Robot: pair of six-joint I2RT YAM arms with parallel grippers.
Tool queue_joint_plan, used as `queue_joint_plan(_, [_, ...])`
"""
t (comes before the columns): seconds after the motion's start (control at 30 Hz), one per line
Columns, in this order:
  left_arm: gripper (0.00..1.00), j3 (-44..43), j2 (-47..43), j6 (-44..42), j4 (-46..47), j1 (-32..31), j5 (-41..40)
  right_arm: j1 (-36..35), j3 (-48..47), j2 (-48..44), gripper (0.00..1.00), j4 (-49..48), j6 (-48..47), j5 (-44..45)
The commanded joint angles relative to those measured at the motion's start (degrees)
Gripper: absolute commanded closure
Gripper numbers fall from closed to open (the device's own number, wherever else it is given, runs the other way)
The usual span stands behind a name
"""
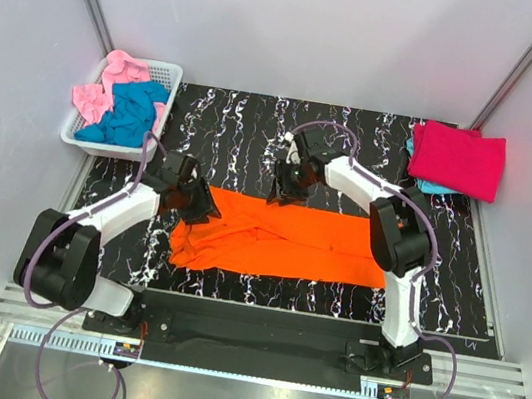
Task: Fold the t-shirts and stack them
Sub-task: Fold the tshirt
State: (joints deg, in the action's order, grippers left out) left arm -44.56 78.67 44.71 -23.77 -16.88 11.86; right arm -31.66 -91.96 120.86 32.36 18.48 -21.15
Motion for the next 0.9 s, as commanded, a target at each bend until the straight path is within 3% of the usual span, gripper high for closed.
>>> queue_joint_plan(0.0, [0.56, 1.1, 1.9, 0.6, 6.4, 2.6, 9.0, -3.0, -4.5, 2.4, 0.53, -0.8, -4.8, -5.8])
queue_joint_plan(0.27, [0.57, 2.5, 8.4, 2.1, 12.3, 7.7, 15.7, -7.1, -7.6, 5.1, 0.56, -0.9, -5.6, -9.2])
queue_joint_plan(0.63, [0.57, 2.7, 9.6, 2.8, 13.0, 9.9, 13.0, -9.5, -8.9, 7.2, 0.56, -0.9, -4.9, -10.1])
queue_joint_plan(0.87, [0.57, 0.4, 10.4, 2.1, 12.0, 10.2, 10.6, -9.8, -10.9, 8.7, 0.57, 0.2, -6.4, -5.8])
